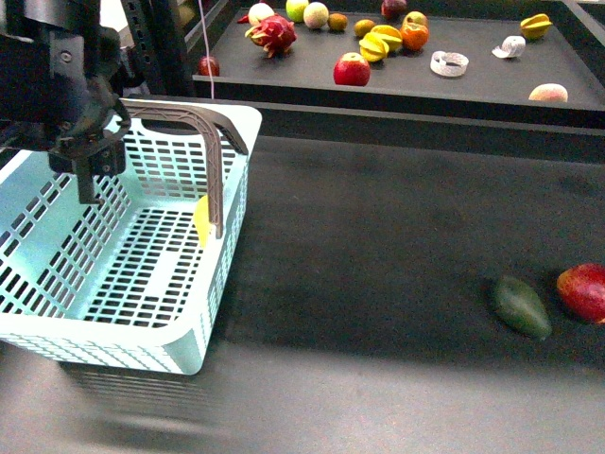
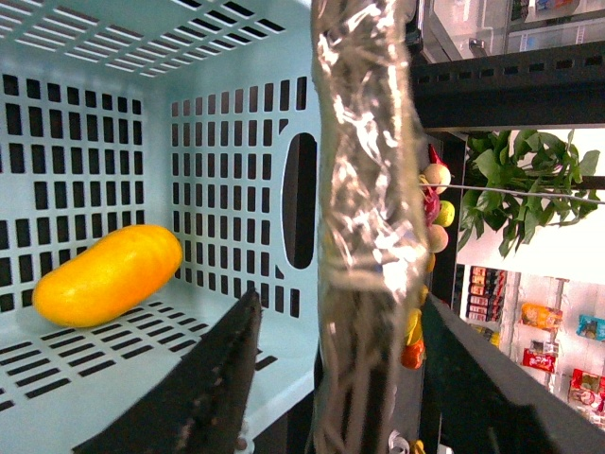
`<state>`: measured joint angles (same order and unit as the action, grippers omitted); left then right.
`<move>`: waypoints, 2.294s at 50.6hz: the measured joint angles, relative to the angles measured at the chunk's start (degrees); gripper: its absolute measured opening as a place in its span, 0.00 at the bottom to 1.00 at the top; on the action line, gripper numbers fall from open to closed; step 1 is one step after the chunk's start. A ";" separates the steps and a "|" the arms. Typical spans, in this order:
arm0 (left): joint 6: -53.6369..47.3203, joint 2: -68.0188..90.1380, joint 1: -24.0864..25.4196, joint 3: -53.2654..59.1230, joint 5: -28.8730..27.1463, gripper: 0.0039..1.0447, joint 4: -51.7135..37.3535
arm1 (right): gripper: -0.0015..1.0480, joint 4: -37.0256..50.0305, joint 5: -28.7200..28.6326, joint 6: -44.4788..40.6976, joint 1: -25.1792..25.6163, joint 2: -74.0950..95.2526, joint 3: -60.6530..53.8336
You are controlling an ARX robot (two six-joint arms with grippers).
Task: Pick mango with right arm and hold basket with left
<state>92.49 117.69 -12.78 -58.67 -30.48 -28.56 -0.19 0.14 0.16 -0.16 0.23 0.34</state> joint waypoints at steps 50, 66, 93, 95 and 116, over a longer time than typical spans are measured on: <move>-35.30 -53.62 16.52 42.93 3.02 0.92 -3.54 | 0.92 0.00 0.00 0.00 0.00 0.00 0.00; -79.84 -54.03 18.91 53.16 36.65 0.52 -28.81 | 0.92 0.00 -0.04 -0.02 0.02 0.04 0.00; -91.60 -80.37 12.90 57.42 30.51 0.01 -7.96 | 0.92 0.02 0.00 0.00 0.02 0.00 0.00; -91.65 -82.01 12.90 57.42 30.49 0.01 -6.49 | 0.92 0.02 0.00 0.00 0.02 0.00 0.00; -91.89 -95.56 12.87 57.44 30.49 0.01 6.27 | 0.92 0.02 -0.02 0.00 0.02 0.00 0.00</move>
<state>0.60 22.13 0.10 -1.23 0.01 -22.28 -0.16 0.12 0.16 -0.14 0.23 0.34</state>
